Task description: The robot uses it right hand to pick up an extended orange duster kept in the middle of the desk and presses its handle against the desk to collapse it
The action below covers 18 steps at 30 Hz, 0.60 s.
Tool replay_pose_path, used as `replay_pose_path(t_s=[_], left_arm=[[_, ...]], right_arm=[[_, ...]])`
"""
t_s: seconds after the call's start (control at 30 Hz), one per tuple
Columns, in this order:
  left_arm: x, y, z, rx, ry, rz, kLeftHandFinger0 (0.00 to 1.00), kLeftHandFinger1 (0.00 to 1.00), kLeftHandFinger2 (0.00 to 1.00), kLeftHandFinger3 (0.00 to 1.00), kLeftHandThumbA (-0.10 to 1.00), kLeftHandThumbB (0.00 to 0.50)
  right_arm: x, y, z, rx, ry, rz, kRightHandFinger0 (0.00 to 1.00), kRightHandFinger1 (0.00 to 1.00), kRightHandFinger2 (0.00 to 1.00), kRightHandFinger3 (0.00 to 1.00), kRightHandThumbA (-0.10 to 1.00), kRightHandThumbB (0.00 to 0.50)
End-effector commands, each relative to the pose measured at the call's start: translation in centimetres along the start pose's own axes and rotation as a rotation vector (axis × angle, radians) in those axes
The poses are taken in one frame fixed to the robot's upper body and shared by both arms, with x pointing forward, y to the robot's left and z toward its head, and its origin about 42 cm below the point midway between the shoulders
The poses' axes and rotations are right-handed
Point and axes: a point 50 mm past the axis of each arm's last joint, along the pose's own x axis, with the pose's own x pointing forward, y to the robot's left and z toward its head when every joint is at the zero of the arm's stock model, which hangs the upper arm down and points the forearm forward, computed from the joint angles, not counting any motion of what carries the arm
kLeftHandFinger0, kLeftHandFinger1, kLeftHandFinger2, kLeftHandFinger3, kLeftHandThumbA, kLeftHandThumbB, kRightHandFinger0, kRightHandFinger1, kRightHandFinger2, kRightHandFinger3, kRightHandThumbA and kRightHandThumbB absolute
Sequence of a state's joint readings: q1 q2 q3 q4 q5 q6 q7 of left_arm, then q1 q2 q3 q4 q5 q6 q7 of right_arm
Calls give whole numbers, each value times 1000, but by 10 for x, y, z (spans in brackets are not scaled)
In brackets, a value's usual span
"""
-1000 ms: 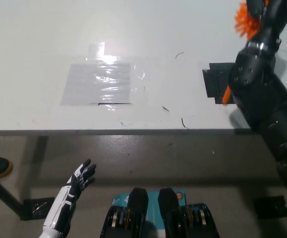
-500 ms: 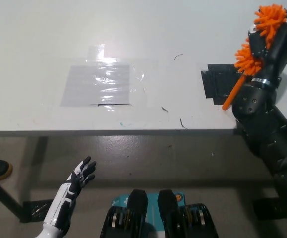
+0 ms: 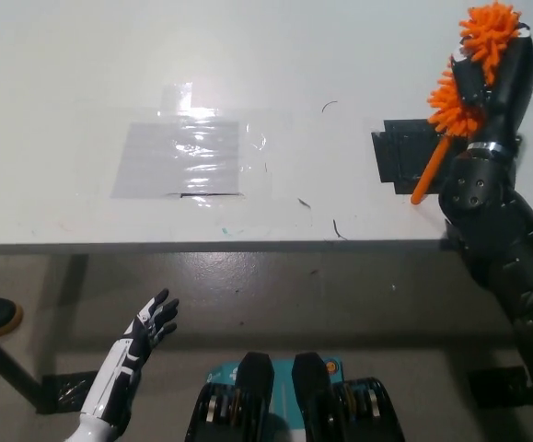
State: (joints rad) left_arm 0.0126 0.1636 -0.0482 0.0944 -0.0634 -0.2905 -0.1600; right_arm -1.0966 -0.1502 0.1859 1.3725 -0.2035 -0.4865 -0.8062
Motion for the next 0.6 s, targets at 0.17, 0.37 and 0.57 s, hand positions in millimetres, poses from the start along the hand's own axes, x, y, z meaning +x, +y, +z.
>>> replay_pose_path(t_s=[0.17, 0.37, 0.57], left_arm=[[4, 11, 14, 38, -45, -17, 1000, 1000, 1000, 1000, 1000, 174], [6, 10, 12, 39, -44, -18, 1000, 1000, 1000, 1000, 1000, 169], [5, 9, 12, 39, -38, -22, 1000, 1000, 1000, 1000, 1000, 161]], right_arm=[[-3, 21, 12, 25, 2, 168, 4, 282, 695, 655, -100, 106], [71, -9, 118, 27, -371, 48, 0, 163, 578, 603, -100, 148], [88, -17, 152, -85, -552, 69, 0, 131, 536, 545, -100, 158]])
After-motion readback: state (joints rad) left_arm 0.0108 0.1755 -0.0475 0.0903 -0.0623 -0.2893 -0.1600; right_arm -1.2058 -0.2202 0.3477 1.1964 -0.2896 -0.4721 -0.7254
